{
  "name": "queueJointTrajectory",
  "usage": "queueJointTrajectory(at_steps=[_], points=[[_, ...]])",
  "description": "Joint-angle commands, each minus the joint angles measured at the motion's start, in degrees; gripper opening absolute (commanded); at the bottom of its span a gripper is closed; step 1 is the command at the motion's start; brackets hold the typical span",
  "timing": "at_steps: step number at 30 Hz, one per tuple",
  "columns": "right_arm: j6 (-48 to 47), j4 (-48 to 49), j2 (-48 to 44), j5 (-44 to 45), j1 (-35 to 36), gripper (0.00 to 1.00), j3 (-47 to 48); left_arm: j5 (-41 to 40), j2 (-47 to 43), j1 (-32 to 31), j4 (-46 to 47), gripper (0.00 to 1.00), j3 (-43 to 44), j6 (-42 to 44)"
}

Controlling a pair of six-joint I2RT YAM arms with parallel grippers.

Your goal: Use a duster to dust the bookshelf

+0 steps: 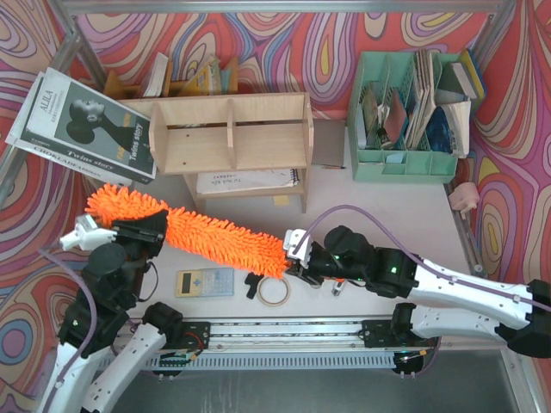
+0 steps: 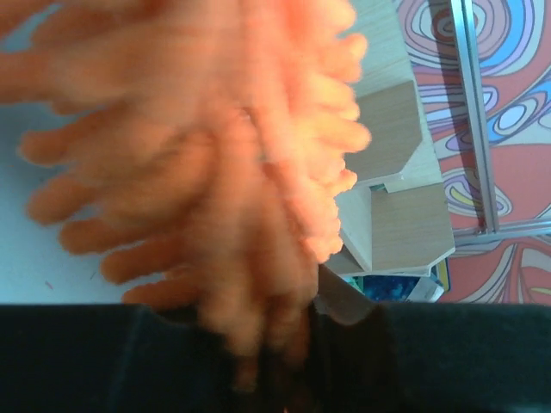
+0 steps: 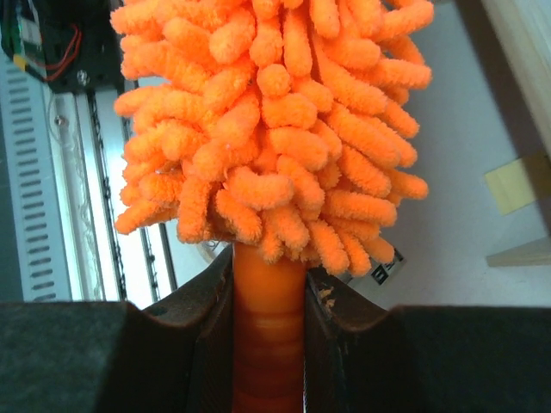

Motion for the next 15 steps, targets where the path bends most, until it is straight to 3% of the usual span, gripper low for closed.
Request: queueJointTrajectory(at_steps=[1, 8, 12, 15], points=[[-1.2, 1.3, 2.7, 0.8, 0.2, 0.00, 2.3, -5.3, -7.2, 0.2, -7.1, 0.25, -5.7, -8.0], [-1.6, 6.8, 7.3, 3.2, 0.2, 0.00, 0.5, -9.9, -11.9, 0.2, -13.1, 0.24, -11.0, -12.4], [-3.1, 10.1, 12.2, 5.2, -0.5, 0.00, 0.4, -12.5, -10.6, 0.1, -11.0, 0.23, -16.6, -15.5], [-2.3, 13.0, 15.5, 1.1, -4.5, 0.01, -0.1, -15.9, -9.2, 0.1, -7.8, 0.21, -20.1, -18.4]])
